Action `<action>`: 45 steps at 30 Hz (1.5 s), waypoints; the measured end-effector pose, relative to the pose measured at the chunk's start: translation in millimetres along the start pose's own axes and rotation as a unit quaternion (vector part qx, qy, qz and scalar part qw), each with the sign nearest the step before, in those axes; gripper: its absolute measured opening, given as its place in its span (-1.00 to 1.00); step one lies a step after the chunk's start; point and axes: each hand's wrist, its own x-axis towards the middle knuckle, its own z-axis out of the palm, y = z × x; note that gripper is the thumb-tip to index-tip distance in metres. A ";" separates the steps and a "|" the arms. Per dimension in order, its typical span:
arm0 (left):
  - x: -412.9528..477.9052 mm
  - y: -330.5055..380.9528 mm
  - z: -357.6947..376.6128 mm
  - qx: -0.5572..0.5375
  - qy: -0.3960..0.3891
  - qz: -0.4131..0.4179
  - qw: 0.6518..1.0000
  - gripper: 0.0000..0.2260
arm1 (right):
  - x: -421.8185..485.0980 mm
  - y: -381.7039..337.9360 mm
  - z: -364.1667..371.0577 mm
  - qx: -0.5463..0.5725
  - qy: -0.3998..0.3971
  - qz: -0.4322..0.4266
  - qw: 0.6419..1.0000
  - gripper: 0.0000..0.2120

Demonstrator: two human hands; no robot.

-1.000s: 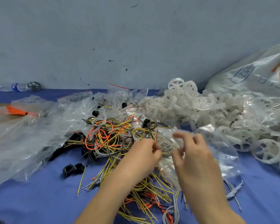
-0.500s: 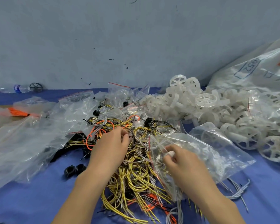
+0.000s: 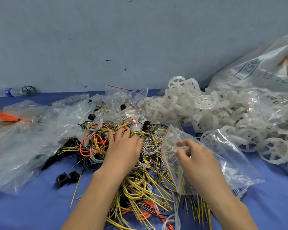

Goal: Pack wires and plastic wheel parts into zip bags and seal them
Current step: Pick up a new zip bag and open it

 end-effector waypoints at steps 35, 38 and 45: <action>-29.7 -7.5 -80.7 -0.475 0.425 -0.008 0.771 -0.87 | 0.5 -9.7 -4.9 0.075 0.060 -0.037 0.995 -0.78; -23.2 -11.1 -90.2 -0.637 0.397 -0.049 0.660 -0.83 | 1.6 -8.2 -3.3 0.074 0.055 -0.043 0.995 -0.78; -18.2 -11.4 -58.9 -0.734 0.126 -0.186 0.641 -0.83 | 0.6 -7.1 0.8 0.065 0.045 -0.053 0.995 -0.78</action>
